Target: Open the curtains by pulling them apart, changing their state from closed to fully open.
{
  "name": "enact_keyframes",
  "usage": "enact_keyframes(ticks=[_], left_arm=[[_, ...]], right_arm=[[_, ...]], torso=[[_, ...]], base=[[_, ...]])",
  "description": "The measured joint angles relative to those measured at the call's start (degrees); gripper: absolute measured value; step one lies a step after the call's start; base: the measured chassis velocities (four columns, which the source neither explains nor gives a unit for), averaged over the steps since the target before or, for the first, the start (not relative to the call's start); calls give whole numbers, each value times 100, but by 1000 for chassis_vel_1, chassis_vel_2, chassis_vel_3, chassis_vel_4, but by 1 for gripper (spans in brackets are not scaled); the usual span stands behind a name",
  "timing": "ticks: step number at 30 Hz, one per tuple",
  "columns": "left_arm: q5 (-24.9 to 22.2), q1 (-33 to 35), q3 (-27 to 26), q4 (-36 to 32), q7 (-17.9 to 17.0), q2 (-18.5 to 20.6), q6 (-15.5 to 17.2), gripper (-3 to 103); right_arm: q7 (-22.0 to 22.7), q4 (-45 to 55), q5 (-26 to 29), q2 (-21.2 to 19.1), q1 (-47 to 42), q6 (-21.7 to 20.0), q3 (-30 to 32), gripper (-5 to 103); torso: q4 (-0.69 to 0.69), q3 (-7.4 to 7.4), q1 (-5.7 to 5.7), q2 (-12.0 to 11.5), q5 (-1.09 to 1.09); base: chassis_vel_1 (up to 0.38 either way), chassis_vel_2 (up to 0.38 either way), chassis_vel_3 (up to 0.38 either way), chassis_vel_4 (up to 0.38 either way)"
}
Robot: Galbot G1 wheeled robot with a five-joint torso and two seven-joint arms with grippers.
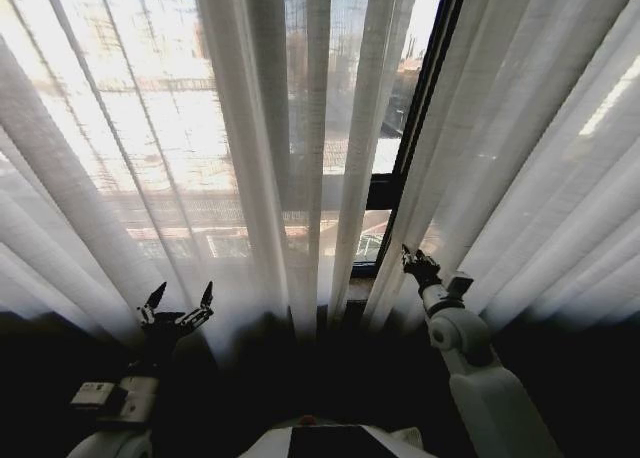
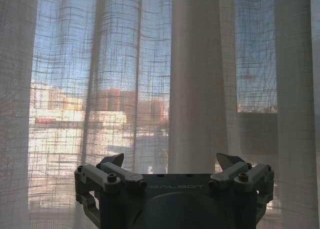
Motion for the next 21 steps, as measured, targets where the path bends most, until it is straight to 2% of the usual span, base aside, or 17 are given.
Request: enact_keyframes(ticks=[1,4,5,21], left_arm=[[0,-4,0,0,1,-4,0,100],[0,-7,7,2,2,-15,-1,100],[0,-8,10,4,3,-18,-2,100],[-8,-11,3,-29,10,-3,-13,100]], right_arm=[[-4,14,0,1,-3,1,-3,10],[-8,21,0,7,-6,3,-12,10],[-9,22,0,10,-6,3,-14,2],[-164,215,10,2,-119,-19,-7,0]], torso=[[0,0,0,0,0],[0,0,0,0,0],[0,0,0,0,0],[0,0,0,0,0]], base=[[0,0,0,0],[0,0,0,0],[0,0,0,0],[0,0,0,0]])
